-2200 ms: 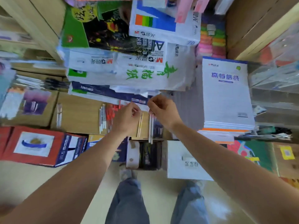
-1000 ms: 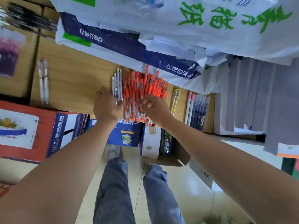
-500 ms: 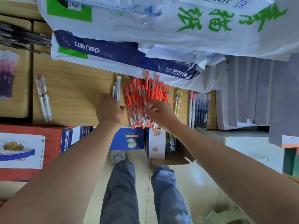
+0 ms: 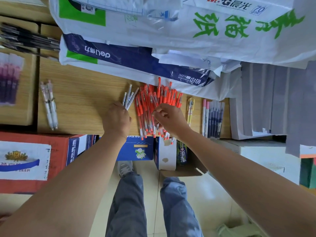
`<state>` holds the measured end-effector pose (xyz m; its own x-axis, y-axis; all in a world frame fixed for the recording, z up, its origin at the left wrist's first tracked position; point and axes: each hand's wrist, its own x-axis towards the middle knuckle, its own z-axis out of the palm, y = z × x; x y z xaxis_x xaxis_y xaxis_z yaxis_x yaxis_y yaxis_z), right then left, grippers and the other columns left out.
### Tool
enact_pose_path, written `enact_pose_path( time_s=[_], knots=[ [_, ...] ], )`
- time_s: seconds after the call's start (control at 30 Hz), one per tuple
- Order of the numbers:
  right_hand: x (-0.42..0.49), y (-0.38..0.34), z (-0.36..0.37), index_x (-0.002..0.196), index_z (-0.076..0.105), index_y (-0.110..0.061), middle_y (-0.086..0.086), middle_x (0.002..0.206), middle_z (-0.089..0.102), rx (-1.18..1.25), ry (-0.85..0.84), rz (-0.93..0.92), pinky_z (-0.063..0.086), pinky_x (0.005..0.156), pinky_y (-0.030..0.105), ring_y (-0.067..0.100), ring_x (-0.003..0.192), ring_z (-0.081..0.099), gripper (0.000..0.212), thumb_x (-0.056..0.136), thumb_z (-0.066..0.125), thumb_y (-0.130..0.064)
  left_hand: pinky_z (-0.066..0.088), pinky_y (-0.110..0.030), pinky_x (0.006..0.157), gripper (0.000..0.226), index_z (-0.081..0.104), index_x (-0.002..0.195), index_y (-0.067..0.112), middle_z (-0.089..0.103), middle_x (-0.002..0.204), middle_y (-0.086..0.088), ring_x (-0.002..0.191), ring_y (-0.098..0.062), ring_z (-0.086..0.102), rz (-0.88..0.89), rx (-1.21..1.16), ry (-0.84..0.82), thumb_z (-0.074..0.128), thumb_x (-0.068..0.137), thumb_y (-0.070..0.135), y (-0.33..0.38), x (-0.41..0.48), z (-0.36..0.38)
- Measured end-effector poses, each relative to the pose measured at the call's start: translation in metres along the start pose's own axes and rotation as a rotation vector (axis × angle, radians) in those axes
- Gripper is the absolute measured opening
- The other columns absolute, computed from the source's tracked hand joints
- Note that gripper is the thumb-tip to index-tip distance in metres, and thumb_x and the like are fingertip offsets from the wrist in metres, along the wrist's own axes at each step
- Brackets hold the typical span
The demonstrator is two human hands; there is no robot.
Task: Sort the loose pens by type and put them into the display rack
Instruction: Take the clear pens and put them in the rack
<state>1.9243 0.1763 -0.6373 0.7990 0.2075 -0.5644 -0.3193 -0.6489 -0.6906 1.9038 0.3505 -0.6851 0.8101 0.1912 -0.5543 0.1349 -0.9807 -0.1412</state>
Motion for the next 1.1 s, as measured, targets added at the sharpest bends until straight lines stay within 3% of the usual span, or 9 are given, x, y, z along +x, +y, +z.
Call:
enact_pose_path(
  time_s=[0.2, 0.37, 0.47, 0.57, 0.63, 0.77, 0.87, 1.0, 1.1],
  knots=[
    [0.006, -0.019, 0.010, 0.100, 0.062, -0.012, 0.003, 0.084, 0.068, 0.005, -0.086, 0.027, 0.046, 0.051, 0.013, 0.009, 0.063, 0.066, 0.013, 0.097, 0.051, -0.018, 0.043, -0.030, 0.052, 0.040, 0.052, 0.112, -0.002, 0.060, 0.098, -0.011, 0.077, -0.021, 0.062, 0.029, -0.052, 0.060, 0.052, 0.095, 0.034, -0.008, 0.002, -0.002],
    [0.016, -0.035, 0.024, 0.106, 0.061, -0.011, 0.005, 0.095, 0.067, -0.011, -0.097, 0.064, 0.046, 0.053, 0.017, 0.013, 0.068, 0.067, 0.016, 0.098, 0.050, -0.019, 0.040, -0.034, 0.057, 0.030, 0.050, 0.112, -0.001, 0.061, 0.100, -0.015, 0.085, -0.030, 0.064, 0.053, -0.289, 0.096, 0.046, 0.098, 0.026, -0.023, 0.002, -0.003],
    [0.021, -0.049, 0.042, 0.107, 0.061, -0.012, 0.005, 0.086, 0.066, 0.131, -0.144, 0.134, 0.049, 0.050, 0.023, 0.012, 0.058, 0.060, 0.020, 0.096, 0.056, -0.028, 0.037, -0.034, 0.057, 0.029, 0.046, 0.113, 0.000, 0.061, 0.094, -0.015, 0.078, -0.033, 0.061, 0.109, -0.507, 0.068, 0.042, 0.099, 0.025, -0.036, -0.001, -0.009],
    [0.025, -0.067, 0.062, 0.101, 0.062, -0.008, 0.004, 0.070, 0.054, 0.302, -0.135, 0.215, 0.038, 0.045, 0.023, 0.010, 0.051, 0.044, 0.032, 0.091, 0.061, -0.038, 0.031, -0.029, 0.047, 0.037, 0.036, 0.130, 0.002, 0.053, 0.069, -0.003, 0.055, -0.017, 0.048, 0.314, -0.600, -0.072, 0.039, 0.101, 0.025, -0.051, -0.013, -0.016],
    [0.027, -0.078, 0.073, 0.096, 0.061, -0.003, 0.002, 0.062, 0.046, 0.376, -0.099, 0.281, 0.033, 0.041, 0.020, 0.010, 0.049, 0.037, 0.030, 0.091, 0.063, -0.033, 0.029, -0.028, 0.045, 0.041, 0.032, 0.135, 0.004, 0.044, 0.063, 0.002, 0.052, -0.015, 0.045, 0.352, -0.644, -0.118, 0.039, 0.101, 0.025, -0.063, -0.019, -0.018],
    [0.025, -0.095, 0.091, 0.095, 0.056, -0.002, 0.006, 0.065, 0.050, 0.496, -0.073, 0.342, 0.033, 0.038, 0.018, 0.010, 0.047, 0.040, 0.016, 0.094, 0.057, -0.018, 0.031, -0.031, 0.050, 0.023, 0.046, 0.112, 0.007, 0.045, 0.066, 0.001, 0.060, -0.022, 0.047, 0.311, -0.821, -0.197, 0.045, 0.098, 0.025, -0.092, -0.029, -0.022],
    [0.023, -0.112, 0.098, 0.096, 0.057, -0.002, 0.009, 0.072, 0.059, 0.586, 0.019, 0.378, 0.043, 0.042, 0.020, 0.011, 0.048, 0.053, 0.016, 0.095, 0.056, -0.017, 0.039, -0.027, 0.052, 0.015, 0.051, 0.098, 0.011, 0.052, 0.070, -0.002, 0.059, -0.019, 0.051, 0.216, -1.162, -0.348, 0.056, 0.094, 0.024, -0.122, -0.036, -0.026],
    [0.023, -0.133, 0.105, 0.091, 0.056, -0.002, 0.011, 0.070, 0.062, 0.656, 0.097, 0.401, 0.045, 0.041, 0.018, 0.010, 0.041, 0.056, 0.017, 0.095, 0.058, -0.019, 0.057, -0.026, 0.064, 0.011, 0.058, 0.102, 0.007, 0.058, 0.089, -0.011, 0.070, -0.018, 0.061, -0.042, -1.819, -0.512, 0.058, 0.093, 0.015, -0.154, -0.043, -0.039],
    [0.018, -0.148, 0.119, 0.082, 0.055, -0.004, 0.010, 0.067, 0.061, 0.689, 0.033, 0.360, 0.043, 0.040, 0.017, 0.010, 0.040, 0.055, 0.018, 0.095, 0.059, -0.017, 0.056, -0.026, 0.078, 0.015, 0.059, 0.107, 0.003, 0.058, 0.094, -0.011, 0.081, -0.020, 0.061, -0.083, -1.896, -0.493, 0.053, 0.094, 0.009, -0.158, -0.044, -0.047]
  ],
)
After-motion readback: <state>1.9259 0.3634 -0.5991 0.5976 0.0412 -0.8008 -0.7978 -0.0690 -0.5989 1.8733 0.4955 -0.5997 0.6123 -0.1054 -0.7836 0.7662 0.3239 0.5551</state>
